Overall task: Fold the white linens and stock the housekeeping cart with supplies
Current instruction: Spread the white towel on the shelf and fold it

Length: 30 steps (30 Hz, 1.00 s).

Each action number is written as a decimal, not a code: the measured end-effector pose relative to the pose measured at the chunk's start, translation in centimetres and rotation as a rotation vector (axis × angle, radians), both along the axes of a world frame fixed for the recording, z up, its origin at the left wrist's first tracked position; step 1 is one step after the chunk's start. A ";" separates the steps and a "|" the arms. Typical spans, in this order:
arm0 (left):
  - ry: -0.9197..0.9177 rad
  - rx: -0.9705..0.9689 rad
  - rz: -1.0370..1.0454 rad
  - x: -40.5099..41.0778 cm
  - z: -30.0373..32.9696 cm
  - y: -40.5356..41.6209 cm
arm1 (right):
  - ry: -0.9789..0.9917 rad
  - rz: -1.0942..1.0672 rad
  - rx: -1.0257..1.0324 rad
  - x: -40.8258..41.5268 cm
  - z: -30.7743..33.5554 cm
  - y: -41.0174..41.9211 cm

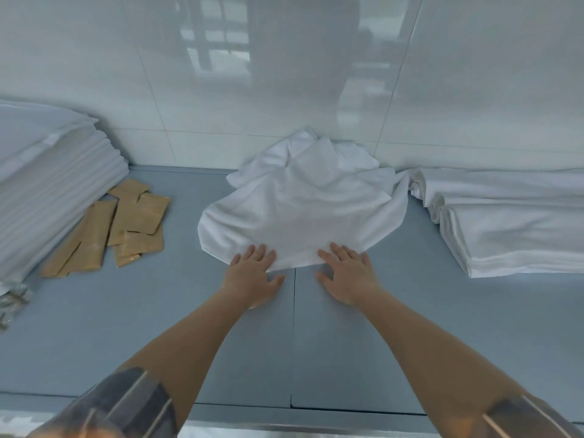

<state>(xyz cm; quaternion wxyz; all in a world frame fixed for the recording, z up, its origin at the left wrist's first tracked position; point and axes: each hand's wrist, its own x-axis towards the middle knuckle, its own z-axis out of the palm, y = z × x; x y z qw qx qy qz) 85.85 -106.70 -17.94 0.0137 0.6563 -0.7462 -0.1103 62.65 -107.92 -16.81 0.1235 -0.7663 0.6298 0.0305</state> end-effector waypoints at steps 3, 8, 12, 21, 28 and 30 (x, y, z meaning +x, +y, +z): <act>0.010 0.058 -0.016 -0.2 0.7 2.0 | 0.016 -0.013 0.061 -0.6 0.6 1.9; -0.017 0.146 -0.040 -0.8 1.9 5.8 | 0.045 -0.027 0.139 -1.1 1.3 5.4; -0.027 0.195 -0.065 -0.7 2.5 9.3 | 0.051 -0.026 0.178 -1.0 1.5 9.3; -0.022 0.257 -0.064 -0.1 3.7 15.5 | 0.029 -0.004 0.199 -0.6 2.6 18.0; 0.034 0.267 0.031 -1.1 3.9 19.6 | 0.047 0.060 0.190 -0.7 2.8 22.0; 0.014 0.245 0.040 -1.6 3.7 21.3 | 0.058 0.090 0.186 -0.9 2.9 23.2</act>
